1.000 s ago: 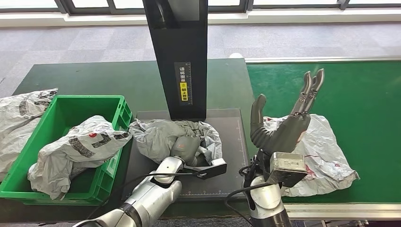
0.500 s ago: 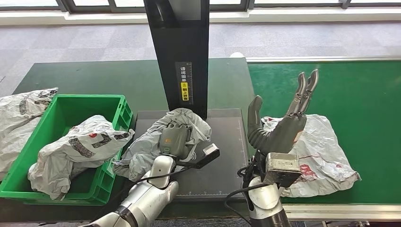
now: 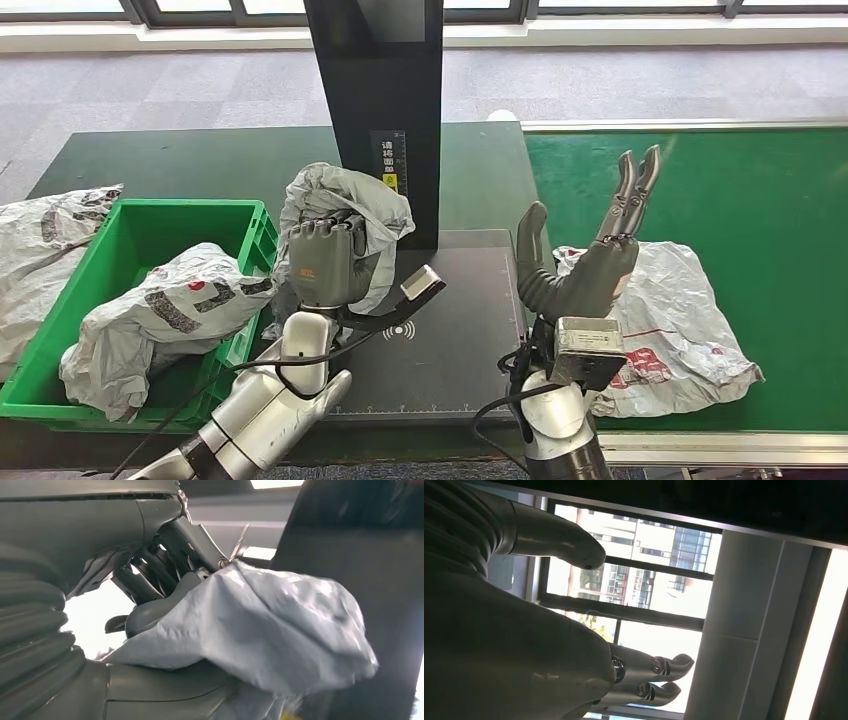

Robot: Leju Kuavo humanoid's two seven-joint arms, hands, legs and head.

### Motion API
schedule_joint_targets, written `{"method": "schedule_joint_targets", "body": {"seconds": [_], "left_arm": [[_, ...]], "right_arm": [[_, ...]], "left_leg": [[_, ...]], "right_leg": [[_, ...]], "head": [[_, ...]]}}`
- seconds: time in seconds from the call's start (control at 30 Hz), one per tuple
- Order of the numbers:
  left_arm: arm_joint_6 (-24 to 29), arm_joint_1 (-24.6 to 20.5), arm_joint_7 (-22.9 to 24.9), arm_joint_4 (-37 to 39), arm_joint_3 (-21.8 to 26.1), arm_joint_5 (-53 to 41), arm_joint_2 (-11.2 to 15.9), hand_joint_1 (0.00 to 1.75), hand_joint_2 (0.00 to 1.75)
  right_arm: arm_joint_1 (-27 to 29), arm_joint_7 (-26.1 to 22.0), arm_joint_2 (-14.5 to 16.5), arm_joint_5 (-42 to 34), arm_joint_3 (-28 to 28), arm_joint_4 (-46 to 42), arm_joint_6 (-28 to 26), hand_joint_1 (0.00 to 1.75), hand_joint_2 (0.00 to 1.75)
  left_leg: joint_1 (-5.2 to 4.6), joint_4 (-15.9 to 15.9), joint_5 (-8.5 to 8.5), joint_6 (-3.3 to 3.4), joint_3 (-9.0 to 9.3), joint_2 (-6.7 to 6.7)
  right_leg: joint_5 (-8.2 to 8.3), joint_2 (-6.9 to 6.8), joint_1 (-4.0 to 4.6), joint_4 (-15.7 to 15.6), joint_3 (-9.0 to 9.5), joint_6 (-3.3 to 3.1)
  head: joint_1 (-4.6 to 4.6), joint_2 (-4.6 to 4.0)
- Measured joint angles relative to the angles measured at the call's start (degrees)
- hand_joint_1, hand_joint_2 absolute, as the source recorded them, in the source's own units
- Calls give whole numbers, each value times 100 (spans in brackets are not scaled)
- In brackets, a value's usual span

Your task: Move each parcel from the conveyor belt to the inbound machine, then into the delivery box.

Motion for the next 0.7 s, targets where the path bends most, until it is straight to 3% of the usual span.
{"method": "schedule_joint_targets", "body": {"seconds": [0.1, 0.17, 0.23, 0.33, 0.37, 0.4, 0.57, 0.7], "left_arm": [[0, -49, -25, -604, -187, 0, 276, 175, 175], [0, 40, -447, -1093, -98, 0, 368, 175, 175], [0, 366, -1657, -1715, 333, 0, 141, 175, 175], [1, 828, -4360, -2512, 1359, 0, -567, 175, 175], [1, 905, -5016, -2706, 1654, 0, -735, 175, 175], [1, 975, -5365, -2868, 1897, 0, -882, 175, 175], [0, 1173, -5151, -3374, 2632, 41, -1340, 175, 175], [0, 1211, -5854, -3609, 3304, 484, -1481, 175, 175]], "right_arm": [[0, 0, 1, 20, 21, 24, 0, 0, 175], [1, -1, 2, 27, 25, 36, -1, 0, 175], [2, -2, 2, 42, 26, 52, -2, 0, 175], [1, -2, 8, 73, 26, 70, -2, 0, 175], [1, -1, 11, 79, 26, 73, -1, 0, 175], [1, -1, 14, 83, 26, 74, -2, 0, 175], [1, 0, 25, 88, 26, 79, -7, 0, 175], [-1, 0, 32, 95, 26, 90, -7, 0, 175]], "left_leg": [[-1, 0, 0, 0, 0, 2], [-2, 0, 0, 0, 0, 3], [-4, 1, -1, 1, -2, 2], [-6, 3, -4, 4, -11, 4], [-8, 3, -6, 6, -10, 8], [-8, 3, -9, 9, -9, 11], [-6, 2, -6, 10, -8, 10], [-5, 2, -4, 8, -3, 14]], "right_leg": [[0, 2, -1, -1, 0, 0], [1, 3, -3, -2, 0, 1], [0, 5, -4, -4, -3, 1], [0, 7, -6, -8, -7, 1], [0, 9, -7, -9, -8, 2], [0, 10, -8, -10, -8, 2], [0, 2, -4, -7, -7, 2], [0, 8, -4, -3, -7, 1]], "head": [[-1, 0], [1, 0], [1, 0], [2, 0], [2, 0], [1, 0], [1, 0], [3, 0]]}}
